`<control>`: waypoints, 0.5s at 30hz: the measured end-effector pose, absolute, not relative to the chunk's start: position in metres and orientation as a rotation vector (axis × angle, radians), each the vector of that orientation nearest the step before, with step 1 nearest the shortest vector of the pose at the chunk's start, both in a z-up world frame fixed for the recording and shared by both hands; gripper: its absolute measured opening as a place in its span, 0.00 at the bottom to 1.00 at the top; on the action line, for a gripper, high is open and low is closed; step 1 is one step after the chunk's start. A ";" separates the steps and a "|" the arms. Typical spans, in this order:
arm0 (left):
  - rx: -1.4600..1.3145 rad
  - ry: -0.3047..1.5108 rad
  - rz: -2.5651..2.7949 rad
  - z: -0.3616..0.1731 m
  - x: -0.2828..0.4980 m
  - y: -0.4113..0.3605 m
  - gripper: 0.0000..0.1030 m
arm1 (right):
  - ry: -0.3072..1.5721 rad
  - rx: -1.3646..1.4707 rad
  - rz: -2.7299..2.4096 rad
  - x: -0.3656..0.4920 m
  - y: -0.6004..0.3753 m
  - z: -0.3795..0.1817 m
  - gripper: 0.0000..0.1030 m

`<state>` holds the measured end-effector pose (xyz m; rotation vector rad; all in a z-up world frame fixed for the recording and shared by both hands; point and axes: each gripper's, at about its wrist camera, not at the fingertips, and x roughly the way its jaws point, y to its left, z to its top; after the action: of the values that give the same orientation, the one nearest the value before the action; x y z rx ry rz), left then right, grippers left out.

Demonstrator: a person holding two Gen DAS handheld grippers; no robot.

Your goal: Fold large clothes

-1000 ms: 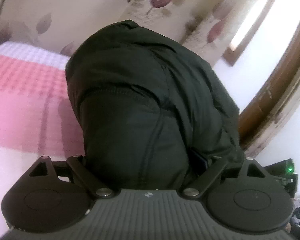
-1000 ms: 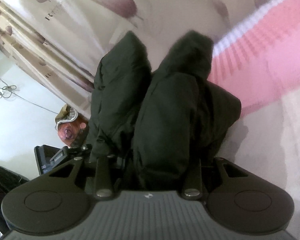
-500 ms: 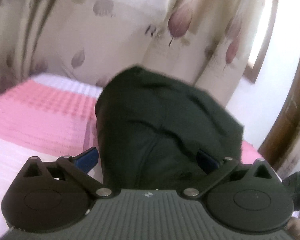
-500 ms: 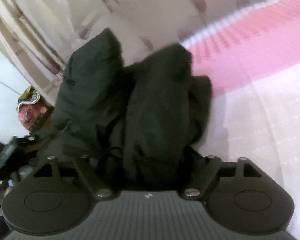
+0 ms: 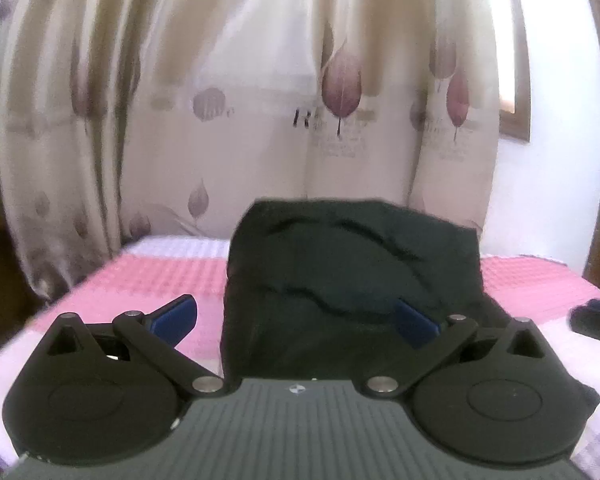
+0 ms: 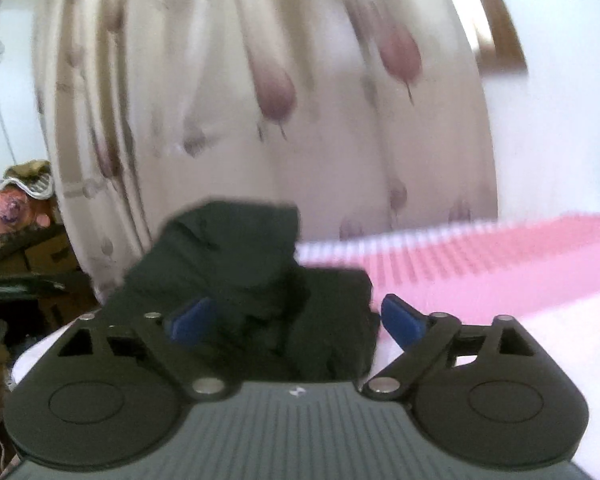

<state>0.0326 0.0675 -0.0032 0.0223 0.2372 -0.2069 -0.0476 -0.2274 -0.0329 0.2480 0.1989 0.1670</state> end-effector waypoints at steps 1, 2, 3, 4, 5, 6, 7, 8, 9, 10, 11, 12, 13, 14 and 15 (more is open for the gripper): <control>0.038 0.220 -0.176 0.001 0.026 0.062 1.00 | 0.180 0.242 0.178 -0.057 -0.224 -0.029 0.94; 0.049 0.204 -0.154 0.005 0.019 0.058 1.00 | 0.167 0.236 0.189 -0.068 -0.220 -0.025 0.94; 0.052 0.189 -0.139 0.009 0.013 0.054 1.00 | 0.162 0.234 0.199 -0.074 -0.218 -0.023 0.94; 0.050 0.173 -0.119 0.013 0.007 0.050 1.00 | 0.162 0.231 0.213 -0.079 -0.214 -0.022 0.95; 0.047 0.162 -0.095 0.018 0.001 0.047 1.00 | 0.162 0.227 0.229 -0.083 -0.210 -0.020 0.95; 0.050 0.152 -0.078 0.022 -0.004 0.045 1.00 | 0.160 0.222 0.233 -0.086 -0.208 -0.019 0.95; 0.062 0.140 -0.058 0.027 -0.009 0.041 1.00 | 0.160 0.217 0.235 -0.089 -0.205 -0.017 0.95; 0.074 0.134 -0.036 0.030 -0.013 0.038 1.00 | 0.163 0.212 0.242 -0.093 -0.202 -0.015 0.95; 0.084 0.130 -0.022 0.034 -0.016 0.036 1.00 | 0.162 0.212 0.247 -0.095 -0.202 -0.015 0.95; 0.089 0.116 -0.034 0.038 -0.021 0.036 1.00 | 0.158 0.215 0.250 -0.099 -0.202 -0.014 0.95; 0.072 0.110 -0.057 0.041 -0.025 0.038 1.00 | 0.155 0.219 0.250 -0.096 -0.200 -0.012 0.95; 0.036 0.118 -0.088 0.045 -0.026 0.041 1.00 | 0.153 0.223 0.252 -0.099 -0.200 -0.010 0.95; 0.007 0.133 -0.109 0.048 -0.028 0.043 1.00 | 0.153 0.226 0.253 -0.100 -0.200 -0.008 0.95; -0.013 0.145 -0.108 0.050 -0.029 0.043 1.00 | 0.153 0.227 0.252 -0.103 -0.199 -0.006 0.95; -0.029 0.149 -0.085 0.051 -0.030 0.043 1.00 | 0.150 0.228 0.251 -0.105 -0.199 -0.004 0.95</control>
<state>-0.0305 0.0430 0.0506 -0.0287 0.1485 -0.0851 -0.1053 -0.1991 -0.0043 0.2280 0.1501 0.2509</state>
